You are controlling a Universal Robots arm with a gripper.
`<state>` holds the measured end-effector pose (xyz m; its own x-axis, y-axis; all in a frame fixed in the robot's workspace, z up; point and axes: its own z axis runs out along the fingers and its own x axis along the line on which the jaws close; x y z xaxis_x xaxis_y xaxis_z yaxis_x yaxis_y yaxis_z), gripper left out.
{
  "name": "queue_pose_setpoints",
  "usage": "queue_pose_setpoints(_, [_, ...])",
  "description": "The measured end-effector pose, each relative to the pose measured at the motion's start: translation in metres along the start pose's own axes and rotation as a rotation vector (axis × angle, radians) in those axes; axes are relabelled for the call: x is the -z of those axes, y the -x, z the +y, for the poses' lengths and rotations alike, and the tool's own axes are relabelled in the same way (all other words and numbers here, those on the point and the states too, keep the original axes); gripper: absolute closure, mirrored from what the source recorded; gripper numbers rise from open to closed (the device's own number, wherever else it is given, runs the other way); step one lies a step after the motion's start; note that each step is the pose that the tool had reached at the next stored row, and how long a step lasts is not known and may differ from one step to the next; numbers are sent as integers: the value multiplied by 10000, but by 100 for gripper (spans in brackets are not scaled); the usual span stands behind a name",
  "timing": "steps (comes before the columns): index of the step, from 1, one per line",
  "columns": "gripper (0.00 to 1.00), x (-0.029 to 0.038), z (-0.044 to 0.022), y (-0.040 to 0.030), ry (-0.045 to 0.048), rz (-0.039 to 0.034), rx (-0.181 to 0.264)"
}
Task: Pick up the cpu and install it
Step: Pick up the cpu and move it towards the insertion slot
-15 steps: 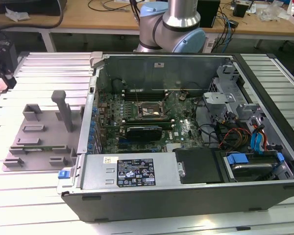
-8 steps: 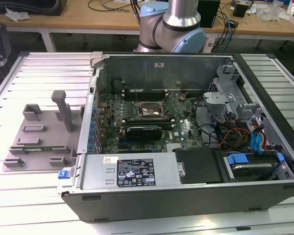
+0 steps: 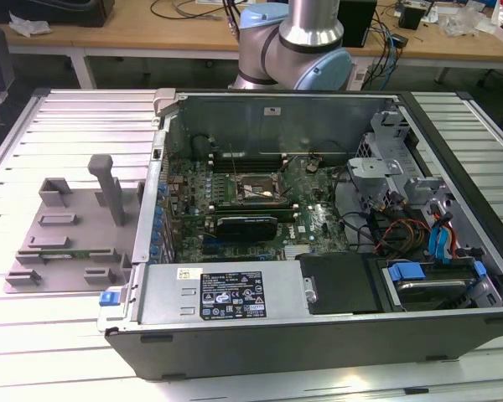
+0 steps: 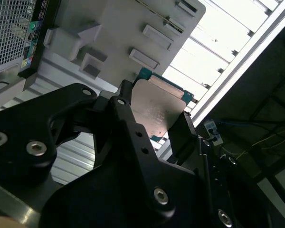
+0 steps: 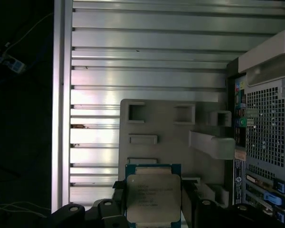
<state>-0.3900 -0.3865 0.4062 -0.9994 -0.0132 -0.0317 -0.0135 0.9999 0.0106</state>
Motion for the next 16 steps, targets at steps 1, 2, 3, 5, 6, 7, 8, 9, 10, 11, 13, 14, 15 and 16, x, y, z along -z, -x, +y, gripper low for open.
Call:
queue_pose_setpoints(1, [45,-2,-1,32,1,-2,0])
queue_pose_setpoints(2, [45,-4,-1,82,2,-3,0])
queue_pose_setpoints(3, [45,-5,-2,112,1,-3,0])
queue_pose_setpoints(5, [45,-6,-3,154,1,-3,0])
queue_pose_setpoints(6, [45,-8,-3,186,2,-3,1])
queue_pose_setpoints(7, [45,-8,-3,206,1,-3,1])
queue_pose_setpoints(8, [45,-9,-4,244,1,-3,0])
queue_pose_setpoints(9, [45,-10,-4,277,1,-2,0])
queue_pose_setpoints(10, [45,-11,-5,303,1,-2,0])
queue_pose_setpoints(11, [45,-11,-5,317,1,-2,0])
queue_pose_setpoints(13, [45,-14,-6,370,2,-4,0])
queue_pose_setpoints(14, [45,-14,-6,385,1,-2,1])
queue_pose_setpoints(15, [45,-15,-6,404,1,-3,1])
queue_pose_setpoints(16, [45,-15,-6,424,2,-3,1])
